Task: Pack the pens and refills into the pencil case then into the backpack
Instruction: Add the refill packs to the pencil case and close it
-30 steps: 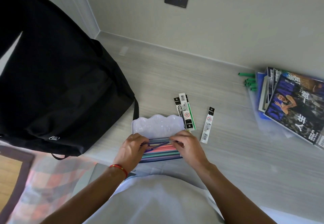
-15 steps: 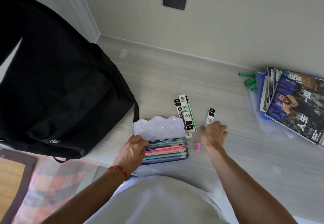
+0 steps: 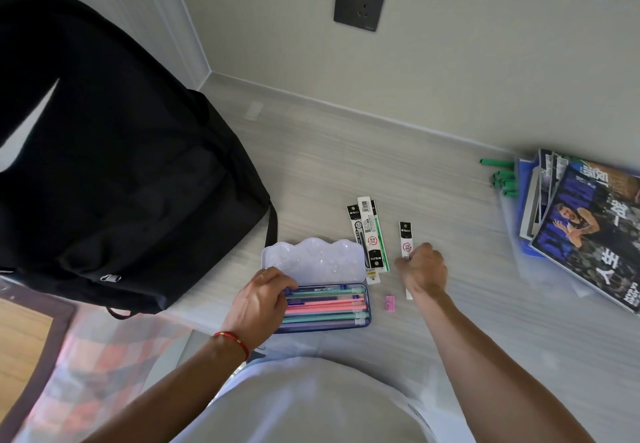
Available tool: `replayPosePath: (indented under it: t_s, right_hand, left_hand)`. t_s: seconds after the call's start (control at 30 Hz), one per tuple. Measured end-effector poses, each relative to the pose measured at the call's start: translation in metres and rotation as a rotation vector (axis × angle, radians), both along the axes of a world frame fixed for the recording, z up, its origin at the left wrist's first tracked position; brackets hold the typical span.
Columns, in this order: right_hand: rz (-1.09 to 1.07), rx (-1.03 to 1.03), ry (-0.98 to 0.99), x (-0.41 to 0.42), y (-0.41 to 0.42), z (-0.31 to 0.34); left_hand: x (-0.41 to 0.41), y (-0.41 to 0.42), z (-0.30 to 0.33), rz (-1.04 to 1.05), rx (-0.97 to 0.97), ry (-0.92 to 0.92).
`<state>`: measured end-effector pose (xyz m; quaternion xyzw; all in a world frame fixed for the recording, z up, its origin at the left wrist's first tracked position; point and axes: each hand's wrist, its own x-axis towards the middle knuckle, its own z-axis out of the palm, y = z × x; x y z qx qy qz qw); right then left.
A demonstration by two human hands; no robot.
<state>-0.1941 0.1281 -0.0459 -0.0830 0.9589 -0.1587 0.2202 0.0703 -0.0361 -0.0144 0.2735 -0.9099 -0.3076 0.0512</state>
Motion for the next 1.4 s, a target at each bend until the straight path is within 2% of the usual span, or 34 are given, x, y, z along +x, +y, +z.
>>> replayPosePath:
  t_s: [0.1,0.33,0.5,0.77,0.87,1.03,1.4]
  right_hand:
    - [0.130,-0.022,0.147,0.008,-0.004,-0.005]
    - [0.129,-0.034,0.206,0.001,-0.006,-0.005]
    - [0.024,0.054,0.107,-0.015,-0.017,0.001]
    - [0.248,-0.172,0.076,-0.004,-0.066,0.007]
    - [0.278,-0.109,0.167,0.000,-0.072,0.003]
    - [0.276,0.124,0.031,-0.010,-0.083,0.001]
    - [0.358,0.112,0.046,-0.011,-0.052,-0.007]
  left_hand:
    - [0.000,0.001,0.002,0.020,0.014,0.006]
    - [-0.013,0.002,0.005,0.055,0.054,0.042]
    - [-0.022,-0.001,0.006,0.078,0.062,0.042]
    - [-0.026,-0.004,0.004,0.115,0.086,0.024]
    - [-0.034,-0.011,0.007,0.124,0.076,0.024]
    - [-0.047,-0.021,0.012,0.139,0.047,0.051]
    - [-0.049,-0.005,0.013,0.134,0.068,0.126]
